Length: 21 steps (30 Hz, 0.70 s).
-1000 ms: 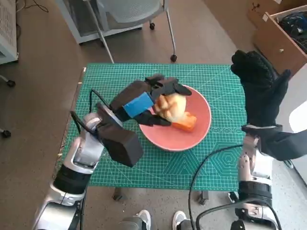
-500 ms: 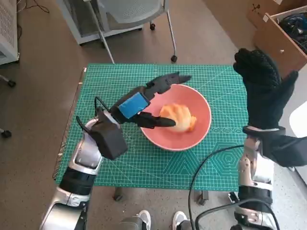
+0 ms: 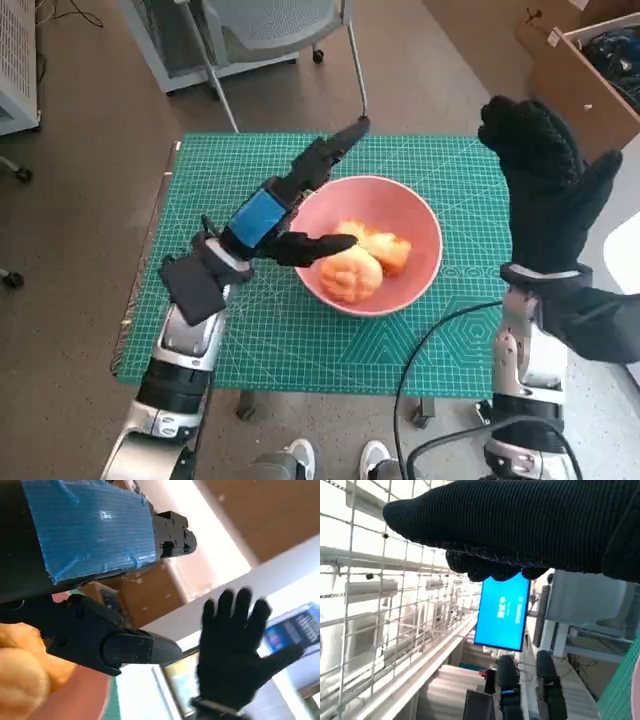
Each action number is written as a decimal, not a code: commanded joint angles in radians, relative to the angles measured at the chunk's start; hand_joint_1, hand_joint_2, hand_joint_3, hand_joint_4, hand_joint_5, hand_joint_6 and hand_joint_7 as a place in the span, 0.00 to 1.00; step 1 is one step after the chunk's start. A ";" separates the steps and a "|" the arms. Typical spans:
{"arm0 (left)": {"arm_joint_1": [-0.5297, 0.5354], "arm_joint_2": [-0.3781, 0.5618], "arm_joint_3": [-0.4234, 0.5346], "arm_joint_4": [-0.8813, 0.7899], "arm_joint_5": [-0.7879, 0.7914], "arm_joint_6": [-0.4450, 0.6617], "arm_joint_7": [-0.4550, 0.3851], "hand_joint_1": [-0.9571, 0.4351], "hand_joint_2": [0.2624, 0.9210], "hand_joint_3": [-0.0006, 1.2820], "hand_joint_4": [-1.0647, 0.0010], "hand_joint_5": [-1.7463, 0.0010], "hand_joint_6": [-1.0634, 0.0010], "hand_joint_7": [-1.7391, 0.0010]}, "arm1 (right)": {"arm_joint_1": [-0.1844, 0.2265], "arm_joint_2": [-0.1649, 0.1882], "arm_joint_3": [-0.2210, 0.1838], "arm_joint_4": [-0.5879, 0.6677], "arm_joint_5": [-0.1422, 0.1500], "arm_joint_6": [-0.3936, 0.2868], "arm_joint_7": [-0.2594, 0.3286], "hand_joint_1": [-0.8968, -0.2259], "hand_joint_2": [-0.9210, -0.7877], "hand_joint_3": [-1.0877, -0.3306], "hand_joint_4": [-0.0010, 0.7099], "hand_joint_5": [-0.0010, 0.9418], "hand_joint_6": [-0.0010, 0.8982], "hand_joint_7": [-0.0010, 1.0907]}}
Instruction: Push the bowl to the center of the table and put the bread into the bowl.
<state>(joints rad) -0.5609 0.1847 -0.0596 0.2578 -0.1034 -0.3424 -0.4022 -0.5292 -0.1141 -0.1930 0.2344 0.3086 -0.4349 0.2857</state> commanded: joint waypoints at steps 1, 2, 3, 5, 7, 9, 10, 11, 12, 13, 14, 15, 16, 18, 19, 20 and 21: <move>0.006 -0.024 0.047 -0.071 -0.056 0.032 0.034 0.20 1.00 0.30 0.98 0.99 1.00 0.87 | 0.010 -0.006 0.001 0.010 0.000 -0.001 0.012 0.48 0.00 0.59 0.41 0.00 0.10 0.48; 0.007 -0.030 0.055 -0.082 -0.070 0.041 0.039 0.21 1.00 0.30 0.98 0.99 1.00 0.87 | 0.009 -0.007 0.001 0.012 0.000 -0.003 0.014 0.48 0.00 0.59 0.41 0.00 0.10 0.48; 0.008 -0.038 0.065 -0.093 -0.091 0.050 0.044 0.21 1.00 0.31 0.97 0.99 1.00 0.86 | 0.007 -0.010 0.001 0.015 0.000 -0.005 0.017 0.48 0.00 0.59 0.41 0.00 0.10 0.48; 0.009 -0.048 0.078 -0.109 -0.116 0.063 0.049 0.21 1.00 0.31 0.97 0.99 1.00 0.85 | 0.004 -0.012 0.001 0.019 0.000 -0.007 0.021 0.48 0.00 0.59 0.41 0.00 0.10 0.48; 0.013 -0.062 0.098 -0.124 -0.153 0.066 0.053 0.21 1.00 0.31 0.97 0.99 1.00 0.84 | 0.001 -0.015 0.001 0.024 -0.001 -0.010 0.026 0.48 0.00 0.59 0.41 0.00 0.09 0.48; 0.016 -0.074 0.114 -0.140 -0.180 0.068 0.061 0.21 1.00 0.31 0.97 0.99 1.00 0.83 | -0.001 -0.016 0.001 0.024 -0.002 -0.009 0.028 0.48 0.00 0.59 0.42 0.00 0.09 0.48; 0.017 -0.077 0.119 -0.146 -0.187 0.070 0.064 0.21 1.00 0.31 0.97 0.99 1.00 0.82 | -0.002 -0.016 0.002 0.022 -0.003 -0.008 0.028 0.48 0.00 0.59 0.42 0.00 0.08 0.48; 0.018 -0.082 0.125 -0.153 -0.196 0.070 0.068 0.21 1.00 0.31 0.97 0.99 1.00 0.81 | -0.002 -0.016 0.003 0.020 -0.006 -0.007 0.026 0.48 0.00 0.59 0.42 0.01 0.08 0.48; 0.018 -0.087 0.128 -0.157 -0.200 0.071 0.071 0.22 1.00 0.31 0.97 0.99 1.00 0.81 | -0.003 -0.017 0.002 0.019 -0.006 -0.007 0.026 0.48 0.00 0.59 0.42 0.01 0.08 0.48; 0.018 -0.091 0.132 -0.161 -0.205 0.073 0.074 0.22 1.00 0.32 0.97 0.99 1.00 0.80 | -0.004 -0.018 0.003 0.017 -0.008 -0.005 0.025 0.48 0.00 0.59 0.42 0.01 0.08 0.48; 0.017 -0.093 0.134 -0.163 -0.208 0.074 0.076 0.22 1.00 0.32 0.97 0.99 1.00 0.80 | -0.005 -0.019 0.003 0.017 -0.009 -0.004 0.024 0.48 0.00 0.59 0.42 0.01 0.08 0.48; 0.017 -0.096 0.137 -0.167 -0.213 0.078 0.080 0.23 1.00 0.32 0.97 0.99 1.00 0.79 | -0.008 -0.020 0.004 0.015 -0.011 -0.002 0.022 0.48 0.00 0.59 0.42 0.01 0.08 0.48; 0.017 -0.098 0.139 -0.171 -0.216 0.081 0.082 0.23 1.00 0.32 0.97 0.99 1.00 0.78 | -0.009 -0.021 0.004 0.013 -0.012 0.000 0.020 0.48 0.00 0.59 0.42 0.01 0.08 0.48; 0.015 -0.100 0.142 -0.172 -0.220 0.082 0.084 0.23 1.00 0.32 0.96 0.99 1.00 0.77 | -0.012 -0.022 0.006 0.010 -0.014 0.005 0.018 0.48 0.00 0.58 0.42 0.01 0.08 0.48; 0.014 -0.100 0.143 -0.173 -0.220 0.081 0.084 0.24 1.00 0.32 0.96 0.99 1.00 0.77 | -0.013 -0.022 0.007 0.008 -0.015 0.007 0.016 0.48 0.00 0.58 0.42 0.01 0.08 0.48; 0.013 -0.100 0.144 -0.174 -0.220 0.081 0.085 0.24 1.00 0.32 0.96 0.99 1.00 0.77 | -0.014 -0.022 0.008 0.006 -0.015 0.009 0.015 0.48 0.00 0.58 0.42 0.01 0.08 0.48; 0.012 -0.099 0.146 -0.174 -0.220 0.081 0.084 0.24 1.00 0.32 0.96 0.99 1.00 0.77 | -0.015 -0.022 0.011 0.002 -0.017 0.011 0.014 0.48 0.00 0.58 0.42 0.01 0.08 0.48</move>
<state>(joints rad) -0.5527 0.0903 0.0812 0.0982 -0.3182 -0.2681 -0.3211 -0.5428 -0.1328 -0.1908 0.2383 0.3061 -0.4421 0.3053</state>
